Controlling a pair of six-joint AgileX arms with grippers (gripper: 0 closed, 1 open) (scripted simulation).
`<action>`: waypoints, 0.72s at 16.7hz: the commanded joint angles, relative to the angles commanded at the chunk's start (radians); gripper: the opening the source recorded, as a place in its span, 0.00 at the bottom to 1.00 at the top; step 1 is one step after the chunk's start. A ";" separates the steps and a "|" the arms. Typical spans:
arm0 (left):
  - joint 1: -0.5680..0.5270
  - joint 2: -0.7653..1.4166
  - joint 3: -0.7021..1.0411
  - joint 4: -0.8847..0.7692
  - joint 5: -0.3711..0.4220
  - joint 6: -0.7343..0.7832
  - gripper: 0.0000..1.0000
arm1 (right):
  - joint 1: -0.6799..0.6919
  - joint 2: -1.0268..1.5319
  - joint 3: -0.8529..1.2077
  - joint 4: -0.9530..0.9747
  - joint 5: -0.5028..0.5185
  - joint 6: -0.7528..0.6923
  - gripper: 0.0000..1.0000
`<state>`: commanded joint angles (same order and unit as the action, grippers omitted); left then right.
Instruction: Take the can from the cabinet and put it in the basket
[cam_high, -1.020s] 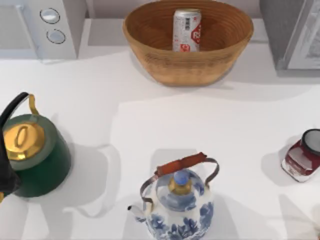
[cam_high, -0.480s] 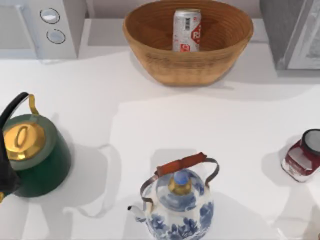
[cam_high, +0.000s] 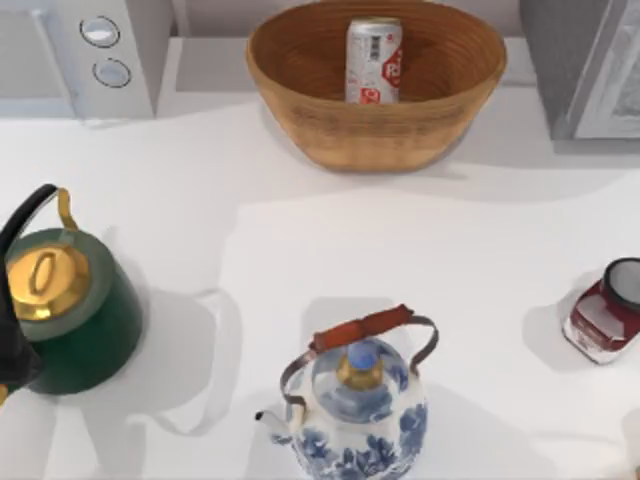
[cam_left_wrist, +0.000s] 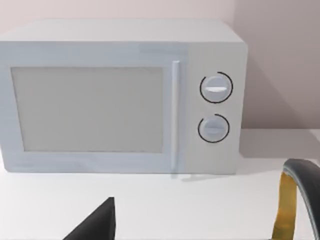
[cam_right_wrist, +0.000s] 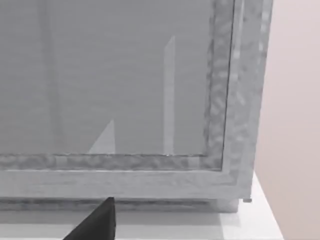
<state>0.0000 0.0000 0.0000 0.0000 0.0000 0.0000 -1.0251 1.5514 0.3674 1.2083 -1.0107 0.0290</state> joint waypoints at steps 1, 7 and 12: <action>0.000 0.000 0.000 0.000 0.000 0.000 1.00 | 0.000 0.000 0.000 0.000 0.000 0.000 1.00; 0.000 0.000 0.000 0.000 0.000 0.000 1.00 | -0.001 -0.002 0.031 -0.036 0.001 0.000 1.00; 0.000 0.000 0.000 0.000 0.000 0.000 1.00 | -0.023 -0.013 0.271 -0.283 -0.016 0.001 1.00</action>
<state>0.0000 0.0000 0.0000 0.0000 0.0000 0.0000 -1.0485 1.5385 0.6381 0.9257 -1.0269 0.0301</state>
